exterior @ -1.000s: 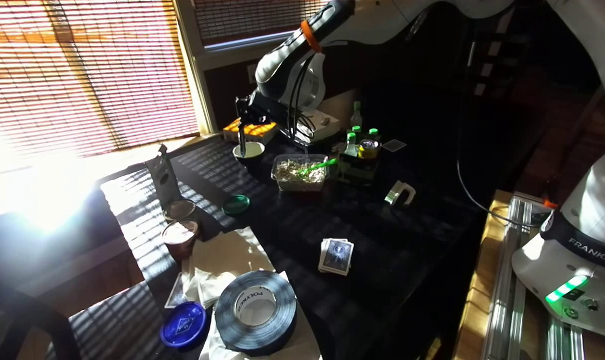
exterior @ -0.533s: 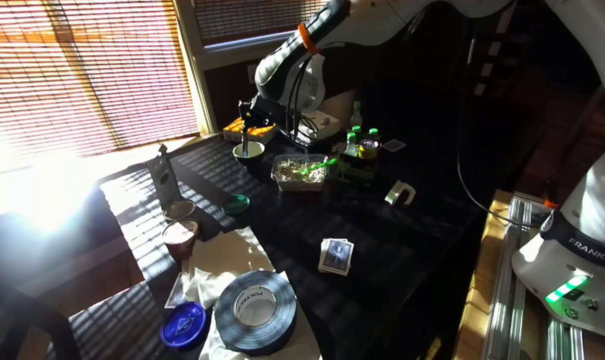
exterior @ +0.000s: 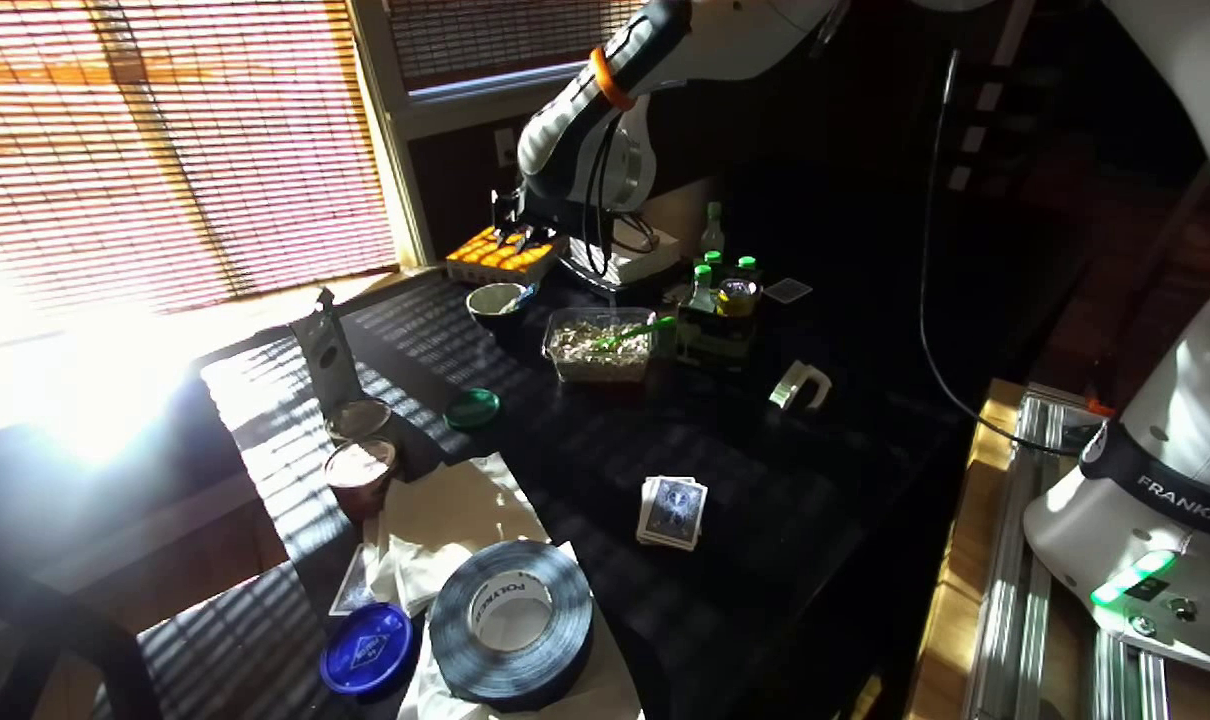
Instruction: Put the packet in the bowl
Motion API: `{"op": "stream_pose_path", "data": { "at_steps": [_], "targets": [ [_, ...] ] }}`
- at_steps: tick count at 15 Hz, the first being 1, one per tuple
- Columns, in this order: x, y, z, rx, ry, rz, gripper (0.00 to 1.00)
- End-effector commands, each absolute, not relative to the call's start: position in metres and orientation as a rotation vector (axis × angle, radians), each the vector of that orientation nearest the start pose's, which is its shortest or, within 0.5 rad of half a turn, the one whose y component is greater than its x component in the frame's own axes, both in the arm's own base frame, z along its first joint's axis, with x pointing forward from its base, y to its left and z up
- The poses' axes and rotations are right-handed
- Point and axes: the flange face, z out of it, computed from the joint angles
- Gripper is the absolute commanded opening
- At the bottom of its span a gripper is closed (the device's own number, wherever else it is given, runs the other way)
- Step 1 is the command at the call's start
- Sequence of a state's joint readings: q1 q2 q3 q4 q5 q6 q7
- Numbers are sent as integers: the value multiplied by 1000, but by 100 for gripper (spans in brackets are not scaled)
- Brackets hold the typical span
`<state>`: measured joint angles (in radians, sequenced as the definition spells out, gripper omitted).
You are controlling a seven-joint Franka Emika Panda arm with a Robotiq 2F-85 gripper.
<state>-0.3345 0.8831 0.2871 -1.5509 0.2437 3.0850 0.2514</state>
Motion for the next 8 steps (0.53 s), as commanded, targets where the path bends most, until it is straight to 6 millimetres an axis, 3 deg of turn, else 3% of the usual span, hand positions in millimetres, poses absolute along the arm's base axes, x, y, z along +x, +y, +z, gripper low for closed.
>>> {"op": "stream_pose_path", "data": {
  "at_steps": [1,4,6,7,8],
  "targets": [
    [739,-131,253,-2612,866,-938,66],
    [743,-135,283,-2552,804,-970,87],
    [744,-119,304,-2468,705,-928,99],
    [744,-126,284,-2521,785,-967,84],
    [745,-121,293,-2493,749,-955,90]
  ]
}}
